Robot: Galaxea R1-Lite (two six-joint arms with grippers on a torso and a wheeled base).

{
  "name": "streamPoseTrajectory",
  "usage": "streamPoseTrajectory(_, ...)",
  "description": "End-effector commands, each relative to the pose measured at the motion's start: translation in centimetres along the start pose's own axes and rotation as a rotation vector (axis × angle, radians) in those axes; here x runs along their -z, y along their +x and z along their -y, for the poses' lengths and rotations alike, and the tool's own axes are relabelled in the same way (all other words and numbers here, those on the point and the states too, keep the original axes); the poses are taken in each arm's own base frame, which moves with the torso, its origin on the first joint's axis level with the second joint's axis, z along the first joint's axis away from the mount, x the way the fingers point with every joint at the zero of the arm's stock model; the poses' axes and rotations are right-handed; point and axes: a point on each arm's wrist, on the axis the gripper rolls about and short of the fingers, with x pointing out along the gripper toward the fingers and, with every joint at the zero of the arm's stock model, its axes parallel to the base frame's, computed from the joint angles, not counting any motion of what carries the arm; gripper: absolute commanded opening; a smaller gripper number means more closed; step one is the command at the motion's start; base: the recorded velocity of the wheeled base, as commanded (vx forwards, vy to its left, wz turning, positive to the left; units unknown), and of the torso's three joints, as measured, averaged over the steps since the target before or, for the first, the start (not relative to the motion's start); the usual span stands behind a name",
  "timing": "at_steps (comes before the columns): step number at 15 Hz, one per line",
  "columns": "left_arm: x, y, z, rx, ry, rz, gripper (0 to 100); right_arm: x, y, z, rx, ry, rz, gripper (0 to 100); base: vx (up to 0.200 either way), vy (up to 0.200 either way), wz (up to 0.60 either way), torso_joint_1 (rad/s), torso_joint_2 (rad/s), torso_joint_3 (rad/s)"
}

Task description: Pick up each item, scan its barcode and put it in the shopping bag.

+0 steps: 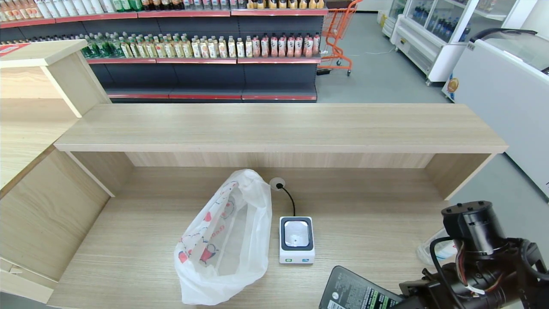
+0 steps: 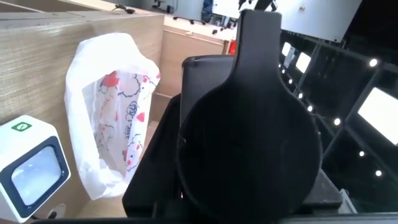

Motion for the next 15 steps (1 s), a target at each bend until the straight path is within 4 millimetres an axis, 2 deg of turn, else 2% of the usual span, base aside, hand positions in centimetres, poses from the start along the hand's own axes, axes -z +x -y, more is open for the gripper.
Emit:
streamPoseTrajectory(1, 0.0, 0.0, 0.0, 0.000, 0.000, 0.000, 100, 0.3, 0.2, -0.3, 0.000, -0.018, 0.002, 0, 0.000, 0.000, 0.00, 0.000, 0.00, 0.000)
streamPoseTrajectory(4, 0.0, 0.0, 0.0, 0.000, 0.000, 0.000, 100, 2.0, 0.5, -0.1, 0.010, -0.066, -0.010, 0, 0.000, 0.000, 0.00, 0.000, 0.00, 0.000)
streamPoseTrajectory(11, 0.0, 0.0, 0.0, 0.000, 0.000, 0.000, 100, 2.0, 1.2, 0.3, 0.027, -0.074, 0.013, 0, 0.000, 0.000, 0.00, 0.000, 0.00, 0.000)
streamPoseTrajectory(12, 0.0, 0.0, 0.0, 0.000, 0.000, 0.000, 100, 2.8, 0.8, 1.3, 0.033, 0.021, -0.010, 0, 0.000, 0.000, 0.00, 0.000, 0.00, 0.000)
streamPoseTrajectory(14, 0.0, 0.0, 0.0, 0.000, 0.000, 0.000, 100, 4.4, -2.6, 4.7, 0.037, 0.098, -0.162, 0, 0.000, 0.000, 0.00, 0.000, 0.00, 0.000)
streamPoseTrajectory(15, 0.0, 0.0, 0.0, 0.000, 0.000, 0.000, 100, 4.2, -5.3, 5.4, -0.010, 0.211, -0.294, 0, 0.000, 0.000, 0.00, 0.000, 0.00, 0.000)
